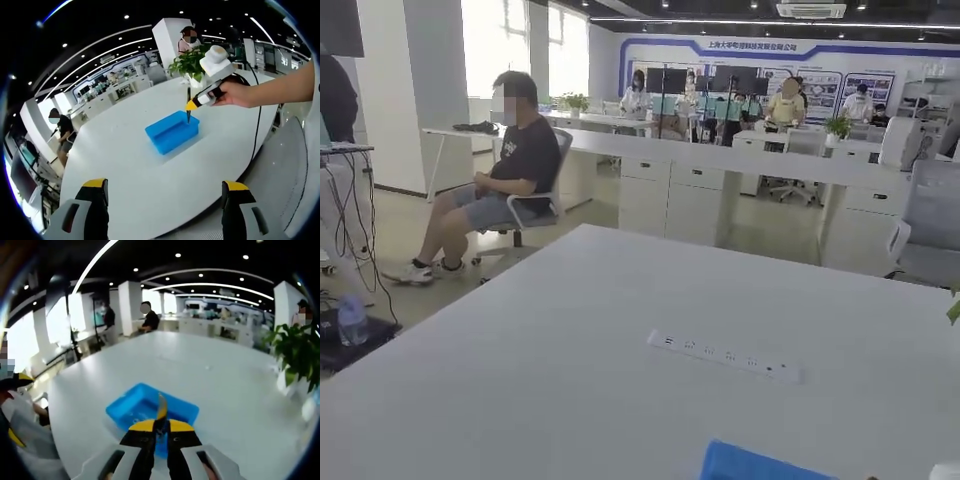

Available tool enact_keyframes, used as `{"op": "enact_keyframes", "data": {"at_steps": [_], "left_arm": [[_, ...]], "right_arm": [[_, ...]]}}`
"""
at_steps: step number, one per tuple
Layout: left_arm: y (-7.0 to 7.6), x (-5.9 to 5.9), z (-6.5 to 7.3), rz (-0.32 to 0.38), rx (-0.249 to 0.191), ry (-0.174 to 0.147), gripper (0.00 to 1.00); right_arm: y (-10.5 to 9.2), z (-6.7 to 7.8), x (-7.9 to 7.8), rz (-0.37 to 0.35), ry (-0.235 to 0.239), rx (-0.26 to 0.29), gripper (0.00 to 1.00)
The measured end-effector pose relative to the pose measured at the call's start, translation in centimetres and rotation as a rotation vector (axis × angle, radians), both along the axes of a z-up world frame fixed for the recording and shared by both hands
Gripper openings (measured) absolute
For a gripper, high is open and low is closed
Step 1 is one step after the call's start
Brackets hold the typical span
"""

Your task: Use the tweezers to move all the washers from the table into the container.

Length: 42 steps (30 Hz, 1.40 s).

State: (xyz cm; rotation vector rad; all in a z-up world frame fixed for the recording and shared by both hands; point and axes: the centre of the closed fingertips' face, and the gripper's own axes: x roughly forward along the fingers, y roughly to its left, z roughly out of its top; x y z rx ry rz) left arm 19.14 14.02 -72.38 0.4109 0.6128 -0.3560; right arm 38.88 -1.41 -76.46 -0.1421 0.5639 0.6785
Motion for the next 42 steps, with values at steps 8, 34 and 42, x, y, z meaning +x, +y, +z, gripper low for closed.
{"op": "enact_keyframes", "data": {"at_steps": [8,34,42], "left_arm": [[0.1,-0.2,-0.3,0.016,-0.005,0.003,0.96],[0.5,-0.1,-0.1,0.024,-0.021,-0.006,0.94],[0.2,1.0,1.2,0.049,-0.084,-0.057,0.93]], "right_arm": [[-0.3,-1.8,-0.2,0.01,0.032,-0.037,0.04],[0.3,-4.3,-0.5,0.037,0.07,-0.104,0.04],[0.1,-4.2,-0.5,0.023,0.066,-0.1,0.05]]}}
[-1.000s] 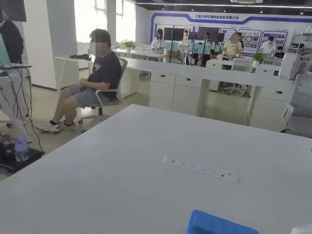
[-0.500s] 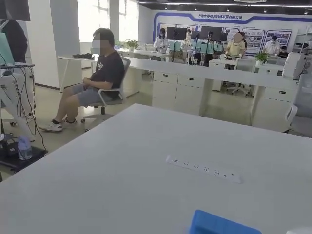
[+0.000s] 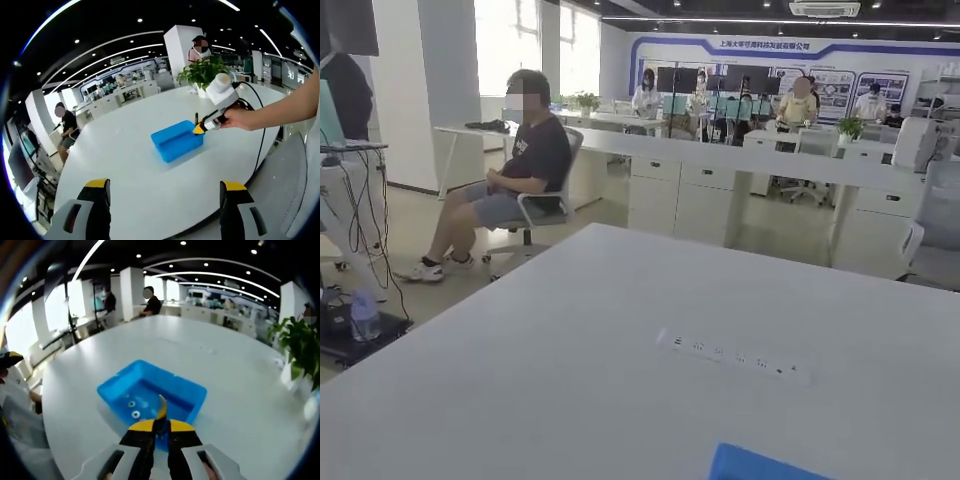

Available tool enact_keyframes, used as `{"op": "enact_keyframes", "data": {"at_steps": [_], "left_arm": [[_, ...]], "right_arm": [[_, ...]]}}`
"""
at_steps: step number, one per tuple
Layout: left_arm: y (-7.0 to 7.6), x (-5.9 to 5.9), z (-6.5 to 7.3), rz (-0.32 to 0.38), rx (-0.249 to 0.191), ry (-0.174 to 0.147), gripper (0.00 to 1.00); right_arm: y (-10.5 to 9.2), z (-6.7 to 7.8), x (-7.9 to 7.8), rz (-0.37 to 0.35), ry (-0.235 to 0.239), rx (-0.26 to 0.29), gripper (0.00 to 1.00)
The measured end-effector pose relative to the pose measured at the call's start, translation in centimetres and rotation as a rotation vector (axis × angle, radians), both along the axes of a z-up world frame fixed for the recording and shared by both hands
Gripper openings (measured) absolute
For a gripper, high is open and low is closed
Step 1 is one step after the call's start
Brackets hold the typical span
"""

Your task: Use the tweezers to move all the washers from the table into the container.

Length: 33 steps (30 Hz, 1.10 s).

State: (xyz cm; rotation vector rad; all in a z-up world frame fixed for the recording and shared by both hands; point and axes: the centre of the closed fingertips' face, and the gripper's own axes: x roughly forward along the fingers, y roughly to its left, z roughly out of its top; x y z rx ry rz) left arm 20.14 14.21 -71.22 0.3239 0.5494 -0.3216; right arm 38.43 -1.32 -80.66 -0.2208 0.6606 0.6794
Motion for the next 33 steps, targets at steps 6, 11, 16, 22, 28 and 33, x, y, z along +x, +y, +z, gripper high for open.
{"op": "enact_keyframes", "data": {"at_steps": [6,11,16,22,28,33], "left_arm": [[-0.7,0.9,0.7,-0.05,0.018,-0.02,0.9],[-2.4,1.9,1.9,-0.116,-0.084,-0.033,0.75],[-3.9,3.2,4.1,-0.185,-0.169,-0.062,0.62],[-6.0,4.6,5.8,-0.29,-0.199,-0.076,0.42],[-7.9,5.5,6.2,-0.377,-0.216,-0.081,0.26],[-9.2,6.1,6.5,-0.439,-0.214,-0.101,0.13]], "right_arm": [[0.2,2.7,0.0,0.002,-0.058,0.036,0.05],[1.1,6.8,-0.3,0.003,-0.124,0.11,0.05],[1.9,10.3,-1.8,0.042,-0.187,0.149,0.05],[3.0,11.8,-4.2,0.12,-0.219,0.145,0.05],[3.3,11.2,-6.4,0.176,-0.209,0.121,0.05],[3.3,10.5,-8.1,0.215,-0.194,0.096,0.05]]}}
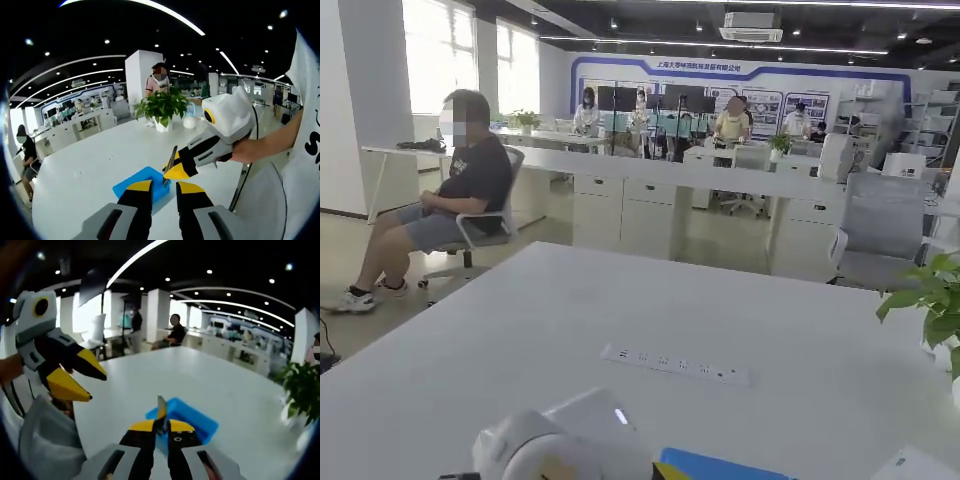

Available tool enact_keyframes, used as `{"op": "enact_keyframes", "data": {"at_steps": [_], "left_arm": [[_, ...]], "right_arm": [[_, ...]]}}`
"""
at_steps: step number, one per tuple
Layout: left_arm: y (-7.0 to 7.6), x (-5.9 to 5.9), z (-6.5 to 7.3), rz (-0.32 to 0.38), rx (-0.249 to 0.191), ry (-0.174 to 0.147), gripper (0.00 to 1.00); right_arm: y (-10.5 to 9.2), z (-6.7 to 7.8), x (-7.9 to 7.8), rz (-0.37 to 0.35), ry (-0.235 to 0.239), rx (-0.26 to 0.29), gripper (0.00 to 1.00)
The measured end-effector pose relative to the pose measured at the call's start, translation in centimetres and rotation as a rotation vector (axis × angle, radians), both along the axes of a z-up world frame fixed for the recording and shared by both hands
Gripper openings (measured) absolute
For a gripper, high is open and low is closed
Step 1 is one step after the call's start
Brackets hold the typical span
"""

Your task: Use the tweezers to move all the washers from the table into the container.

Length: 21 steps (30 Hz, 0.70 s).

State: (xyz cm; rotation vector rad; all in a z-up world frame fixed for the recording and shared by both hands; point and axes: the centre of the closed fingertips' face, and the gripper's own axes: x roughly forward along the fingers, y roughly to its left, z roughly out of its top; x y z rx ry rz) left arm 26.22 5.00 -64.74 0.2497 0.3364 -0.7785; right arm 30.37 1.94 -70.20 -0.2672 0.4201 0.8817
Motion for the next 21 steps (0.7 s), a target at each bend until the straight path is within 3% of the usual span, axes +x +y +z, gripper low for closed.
{"op": "enact_keyframes", "data": {"at_steps": [3,7,21], "left_arm": [[-0.7,0.4,0.2,-0.026,-0.006,-0.014,0.07],[-2.1,0.0,0.5,-0.102,-0.034,0.002,0.06],[-4.1,-0.8,-0.4,-0.245,0.015,0.013,0.04]], "right_arm": [[0.1,-0.4,-0.8,0.015,0.014,-0.004,0.05],[0.2,-0.7,-1.7,0.035,0.016,-0.018,0.05],[1.4,-1.6,-3.8,0.119,0.024,-0.069,0.05]]}}
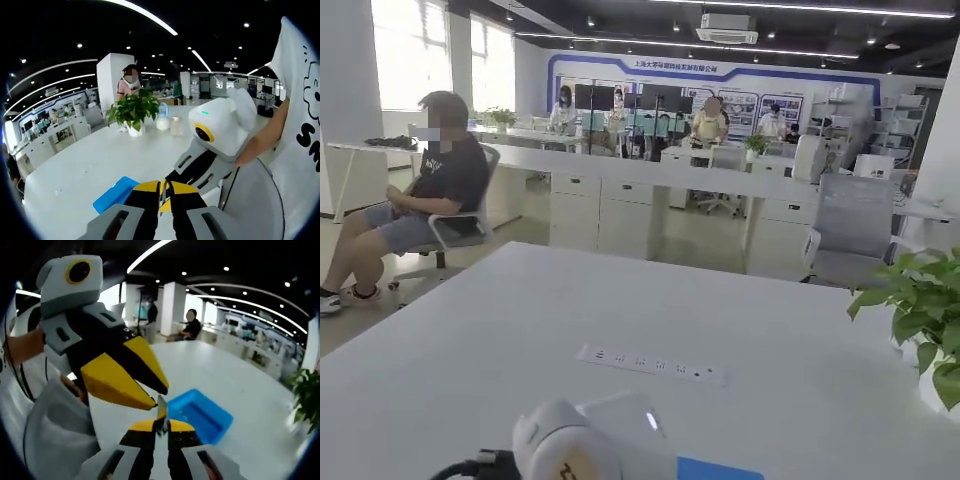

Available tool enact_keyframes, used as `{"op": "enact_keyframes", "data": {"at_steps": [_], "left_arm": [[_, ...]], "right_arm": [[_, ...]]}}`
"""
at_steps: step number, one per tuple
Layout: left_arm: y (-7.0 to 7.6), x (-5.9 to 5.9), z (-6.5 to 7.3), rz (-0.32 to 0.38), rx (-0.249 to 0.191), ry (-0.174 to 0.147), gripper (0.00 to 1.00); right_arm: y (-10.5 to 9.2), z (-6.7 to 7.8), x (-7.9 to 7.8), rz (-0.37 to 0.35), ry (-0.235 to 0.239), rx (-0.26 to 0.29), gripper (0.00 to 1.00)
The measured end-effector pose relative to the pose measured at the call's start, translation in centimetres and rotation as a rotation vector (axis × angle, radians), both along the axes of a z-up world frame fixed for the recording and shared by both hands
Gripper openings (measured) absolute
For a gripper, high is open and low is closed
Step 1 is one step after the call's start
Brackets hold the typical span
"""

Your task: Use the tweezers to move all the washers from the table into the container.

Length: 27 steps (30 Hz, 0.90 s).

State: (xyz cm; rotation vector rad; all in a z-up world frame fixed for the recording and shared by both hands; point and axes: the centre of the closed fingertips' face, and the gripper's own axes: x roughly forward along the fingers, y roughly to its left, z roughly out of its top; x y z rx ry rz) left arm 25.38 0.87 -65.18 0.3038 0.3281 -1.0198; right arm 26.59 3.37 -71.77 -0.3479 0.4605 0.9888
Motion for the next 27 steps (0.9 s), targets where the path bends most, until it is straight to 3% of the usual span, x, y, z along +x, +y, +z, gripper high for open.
{"op": "enact_keyframes", "data": {"at_steps": [6,9,19,21,23,27], "left_arm": [[-0.7,-0.2,-0.6,-0.038,0.051,-0.017,0.01],[-0.8,-0.7,-1.1,-0.121,0.114,-0.071,0.0],[-0.5,-0.8,-2.7,-0.163,0.139,-0.066,0.0],[-0.5,-1.0,-3.3,-0.186,0.158,-0.077,0.0],[-0.4,-1.0,-3.8,-0.19,0.164,-0.068,0.0],[-0.3,-1.0,-5.4,-0.202,0.205,-0.07,0.0]], "right_arm": [[0.2,-0.3,-0.4,0.017,0.004,-0.011,0.05],[0.0,-0.7,-0.7,0.025,-0.003,-0.031,0.05],[-0.6,-2.3,-0.7,0.043,-0.021,-0.095,0.05],[-0.8,-2.8,-0.7,0.052,-0.037,-0.128,0.05],[-0.9,-3.3,-0.7,0.057,-0.046,-0.145,0.05],[-1.3,-4.7,-0.3,0.034,-0.025,-0.168,0.06]]}}
